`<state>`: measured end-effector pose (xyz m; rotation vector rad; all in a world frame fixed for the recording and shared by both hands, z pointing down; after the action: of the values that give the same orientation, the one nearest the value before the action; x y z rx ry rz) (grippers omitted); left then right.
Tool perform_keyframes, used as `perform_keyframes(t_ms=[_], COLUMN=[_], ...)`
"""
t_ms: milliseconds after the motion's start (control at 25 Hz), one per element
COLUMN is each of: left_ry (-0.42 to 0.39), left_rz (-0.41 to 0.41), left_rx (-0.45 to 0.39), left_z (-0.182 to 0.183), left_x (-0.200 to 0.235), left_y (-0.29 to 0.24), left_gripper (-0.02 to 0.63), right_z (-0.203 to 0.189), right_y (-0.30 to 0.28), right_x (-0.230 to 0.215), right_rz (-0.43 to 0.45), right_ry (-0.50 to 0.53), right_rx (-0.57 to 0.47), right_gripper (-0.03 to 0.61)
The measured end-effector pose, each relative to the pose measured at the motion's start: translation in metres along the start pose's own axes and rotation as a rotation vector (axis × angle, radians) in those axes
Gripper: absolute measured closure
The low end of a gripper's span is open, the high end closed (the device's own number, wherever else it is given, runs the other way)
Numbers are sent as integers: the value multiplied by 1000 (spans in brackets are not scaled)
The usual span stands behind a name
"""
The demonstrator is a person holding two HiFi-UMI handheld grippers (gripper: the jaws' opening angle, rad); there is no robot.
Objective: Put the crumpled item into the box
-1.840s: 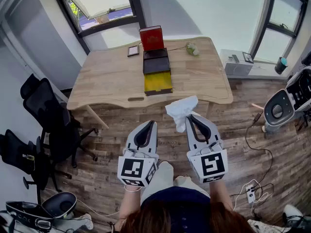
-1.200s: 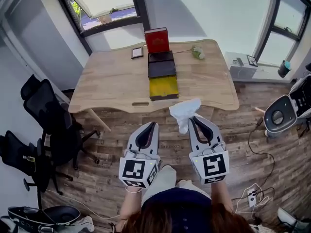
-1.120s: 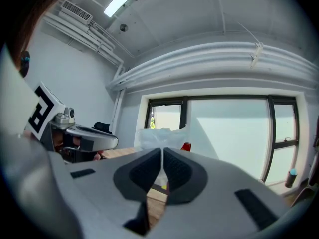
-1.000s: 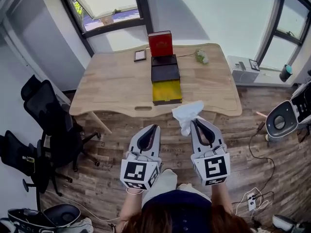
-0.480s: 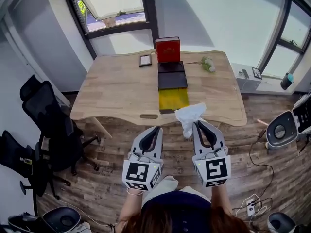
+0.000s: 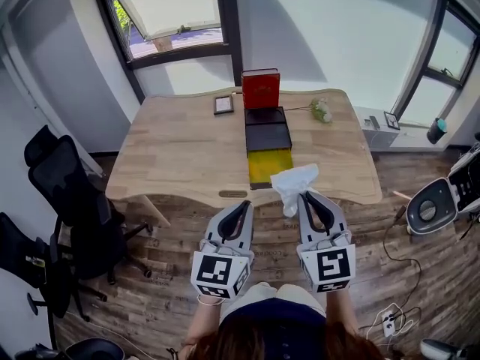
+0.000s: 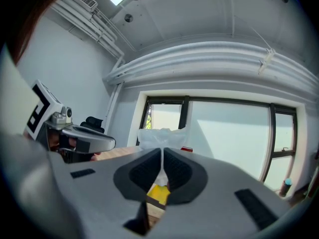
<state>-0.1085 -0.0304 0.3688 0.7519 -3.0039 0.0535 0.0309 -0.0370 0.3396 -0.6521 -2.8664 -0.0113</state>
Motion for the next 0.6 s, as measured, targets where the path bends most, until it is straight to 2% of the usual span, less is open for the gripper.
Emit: perform_keyframes(t_ms=[600], left_ry=[20], left_rz=[-40], left_rx=[22], left_z=[-10], left_x=[14], left_y=[-19], left_gripper=[584], right_z=[-7], right_y=[-23], right_x=[-2], right_rz=[-32], right_ry=[-12], right_rx=[24], right_gripper=[546])
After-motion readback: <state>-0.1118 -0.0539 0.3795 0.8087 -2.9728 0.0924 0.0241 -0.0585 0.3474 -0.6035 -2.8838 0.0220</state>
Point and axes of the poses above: the fingertips, and each gripper's own axes: y backward along the fingers, x to its left, z out of its top, the point moved 3 cm from there along y, backward along the fingers, and after that the axes turned 1 degree about -z, right-handed, at the moved point
